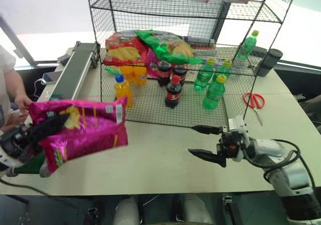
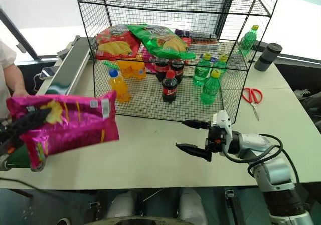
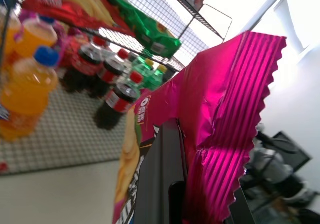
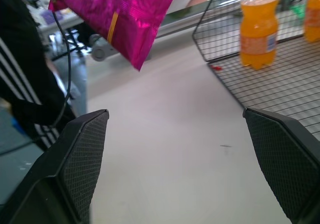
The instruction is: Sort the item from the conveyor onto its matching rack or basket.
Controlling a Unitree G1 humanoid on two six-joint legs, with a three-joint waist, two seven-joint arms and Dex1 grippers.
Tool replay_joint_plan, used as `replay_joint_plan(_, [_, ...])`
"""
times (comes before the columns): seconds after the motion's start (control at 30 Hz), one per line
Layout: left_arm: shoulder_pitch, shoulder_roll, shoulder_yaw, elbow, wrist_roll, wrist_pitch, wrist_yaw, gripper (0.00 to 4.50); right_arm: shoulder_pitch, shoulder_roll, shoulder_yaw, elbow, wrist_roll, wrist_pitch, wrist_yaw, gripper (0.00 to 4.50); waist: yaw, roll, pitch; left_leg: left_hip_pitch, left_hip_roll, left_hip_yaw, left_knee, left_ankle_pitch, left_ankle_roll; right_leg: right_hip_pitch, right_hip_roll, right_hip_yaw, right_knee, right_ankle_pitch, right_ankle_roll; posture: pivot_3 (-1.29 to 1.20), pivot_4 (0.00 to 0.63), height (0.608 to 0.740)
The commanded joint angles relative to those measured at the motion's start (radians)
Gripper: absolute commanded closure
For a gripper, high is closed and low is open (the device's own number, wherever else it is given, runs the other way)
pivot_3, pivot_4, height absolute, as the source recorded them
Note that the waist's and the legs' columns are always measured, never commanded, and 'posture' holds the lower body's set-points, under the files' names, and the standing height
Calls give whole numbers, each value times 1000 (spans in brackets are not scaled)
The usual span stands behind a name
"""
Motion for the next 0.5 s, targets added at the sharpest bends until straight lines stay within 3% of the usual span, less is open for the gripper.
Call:
replay_joint_plan(0.03, [-58,-26,-19,-60,-211,70,79,4473,8,-21,-11,-73,59,78,-12,0,5,0,0,0,0,-1,0,0,0,-1,0,0,0,-1,-3,0,150,726])
replay_joint_plan(0.1, [-80,-51,-57,-80,-276,109,114,4473,9,-17,-18,-97,114,145,-29,0,6,-1,-1,0,0,-2,0,0,0,0,-2,0,-1,-1,-4,0,150,726])
replay_joint_plan(0.27, [-156,-130,-201,-162,-280,171,155,4473,-58,25,-53,-110,392,407,-157,0,-2,-5,-3,-1,-1,-2,1,-1,2,3,-4,0,-1,-1,-5,0,150,726])
replay_joint_plan(0.5, [-296,-170,-265,-110,-280,202,192,4473,-112,50,-29,-125,435,475,-186,0,2,-4,-3,-1,-2,-3,1,-1,1,2,0,1,-1,0,-6,0,150,726])
